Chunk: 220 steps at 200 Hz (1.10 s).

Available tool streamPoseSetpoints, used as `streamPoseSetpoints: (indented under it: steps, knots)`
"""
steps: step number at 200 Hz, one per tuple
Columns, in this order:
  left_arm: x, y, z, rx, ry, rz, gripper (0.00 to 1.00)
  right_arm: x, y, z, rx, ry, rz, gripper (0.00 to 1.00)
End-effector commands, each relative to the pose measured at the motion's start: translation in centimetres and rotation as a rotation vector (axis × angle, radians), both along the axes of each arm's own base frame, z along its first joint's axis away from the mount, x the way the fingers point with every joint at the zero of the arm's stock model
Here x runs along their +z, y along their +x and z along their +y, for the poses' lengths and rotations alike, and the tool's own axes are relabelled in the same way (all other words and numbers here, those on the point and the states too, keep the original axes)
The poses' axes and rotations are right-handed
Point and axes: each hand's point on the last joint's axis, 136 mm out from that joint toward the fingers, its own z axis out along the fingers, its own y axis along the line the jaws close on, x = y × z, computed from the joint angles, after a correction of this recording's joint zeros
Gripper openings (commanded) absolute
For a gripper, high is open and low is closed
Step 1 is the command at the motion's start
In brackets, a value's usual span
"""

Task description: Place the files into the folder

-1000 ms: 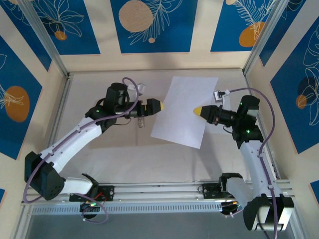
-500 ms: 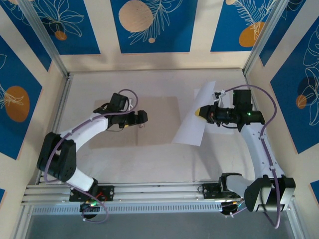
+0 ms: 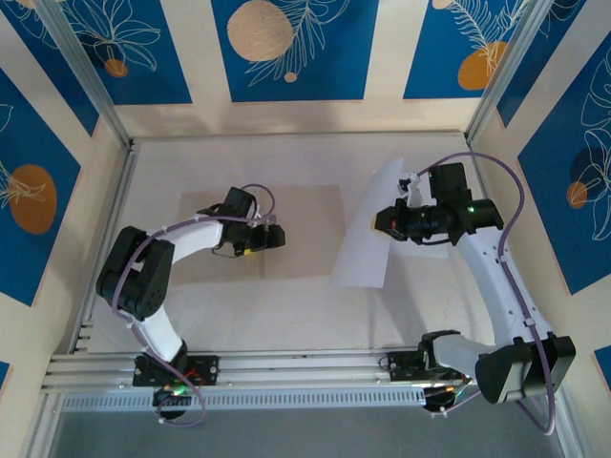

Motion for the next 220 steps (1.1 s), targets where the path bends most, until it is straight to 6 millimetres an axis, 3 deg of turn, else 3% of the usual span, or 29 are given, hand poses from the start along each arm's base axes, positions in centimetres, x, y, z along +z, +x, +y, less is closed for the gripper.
streamPoseSetpoints:
  steps: [1, 95, 110, 150, 174, 220]
  knots:
    - [-0.6, -0.2, -1.0, -0.052, -0.062, 0.002, 0.9, 0.1, -0.3, 0.0, 0.015, -0.024, 0.012, 0.0]
    - [-1.8, -0.8, -3.3, -0.191, -0.105, -0.019, 0.86, 0.5, -0.8, -0.1, 0.019, -0.037, -0.003, 0.0]
    - [-1.0, -1.0, -3.2, -0.201, -0.096, -0.034, 0.85, 0.6, -0.8, -0.1, 0.02, -0.039, -0.007, 0.0]
    - [3.5, -0.2, -3.8, -0.219, -0.067, -0.175, 0.84, 0.8, -0.6, -0.3, 0.007, -0.045, -0.025, 0.0]
    - [4.2, 0.9, -5.2, -0.229, -0.075, -0.211, 0.82, 1.0, -0.5, -0.8, -0.01, -0.053, -0.037, 0.0]
    - [1.9, 2.3, -9.8, -0.297, -0.039, -0.218, 0.79, 2.1, -0.5, -2.9, -0.115, -0.045, -0.074, 0.0]
